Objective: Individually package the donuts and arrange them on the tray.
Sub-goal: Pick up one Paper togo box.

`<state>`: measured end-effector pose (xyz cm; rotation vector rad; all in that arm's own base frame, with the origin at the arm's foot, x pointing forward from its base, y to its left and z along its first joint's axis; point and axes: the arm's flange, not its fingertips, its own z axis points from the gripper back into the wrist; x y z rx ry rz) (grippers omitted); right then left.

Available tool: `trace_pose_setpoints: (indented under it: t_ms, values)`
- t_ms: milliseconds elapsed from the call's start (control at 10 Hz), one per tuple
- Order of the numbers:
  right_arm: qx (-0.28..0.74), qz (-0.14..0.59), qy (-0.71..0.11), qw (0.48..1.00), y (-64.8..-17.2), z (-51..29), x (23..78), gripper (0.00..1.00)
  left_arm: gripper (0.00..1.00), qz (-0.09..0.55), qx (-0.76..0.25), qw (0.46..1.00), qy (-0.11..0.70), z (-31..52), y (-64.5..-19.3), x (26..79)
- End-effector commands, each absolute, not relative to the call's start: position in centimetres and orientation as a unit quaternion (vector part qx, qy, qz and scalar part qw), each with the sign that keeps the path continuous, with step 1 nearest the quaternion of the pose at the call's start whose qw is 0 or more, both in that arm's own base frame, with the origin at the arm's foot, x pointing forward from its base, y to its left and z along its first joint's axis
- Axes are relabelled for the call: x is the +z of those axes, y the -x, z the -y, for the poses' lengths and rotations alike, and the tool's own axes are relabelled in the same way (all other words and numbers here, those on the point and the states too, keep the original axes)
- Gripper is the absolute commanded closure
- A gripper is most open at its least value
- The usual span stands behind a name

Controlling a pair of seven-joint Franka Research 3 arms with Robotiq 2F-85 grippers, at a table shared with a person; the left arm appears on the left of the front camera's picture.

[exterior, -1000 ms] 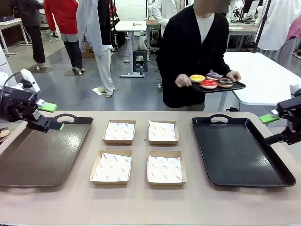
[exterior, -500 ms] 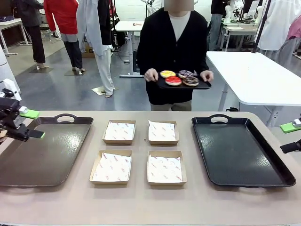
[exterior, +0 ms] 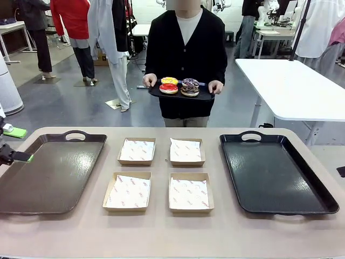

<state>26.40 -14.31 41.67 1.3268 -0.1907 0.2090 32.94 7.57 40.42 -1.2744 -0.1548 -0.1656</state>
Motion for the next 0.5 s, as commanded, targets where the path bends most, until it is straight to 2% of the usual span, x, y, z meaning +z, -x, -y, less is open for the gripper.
trace_pose_setpoints:
  t_ms: [0, 300, 400]
  values:
    - [0.115, 0.102, -0.622, 0.768, -25.72, 16.19, 41.65, 0.0, 0.0, 0.068, -0.058, 0.8, 0.593, -9.22, -32.18, 40.82]
    - [0.112, 0.094, -0.613, 0.777, -25.86, 16.14, 41.35, 0.0, 0.0, 0.074, -0.054, 0.812, 0.577, -9.79, -31.45, 41.06]
    - [0.097, 0.102, -0.622, 0.771, -25.41, 16.08, 41.73, 0.0, 0.0, 0.082, -0.05, 0.8, 0.592, -9.78, -32.19, 40.28]
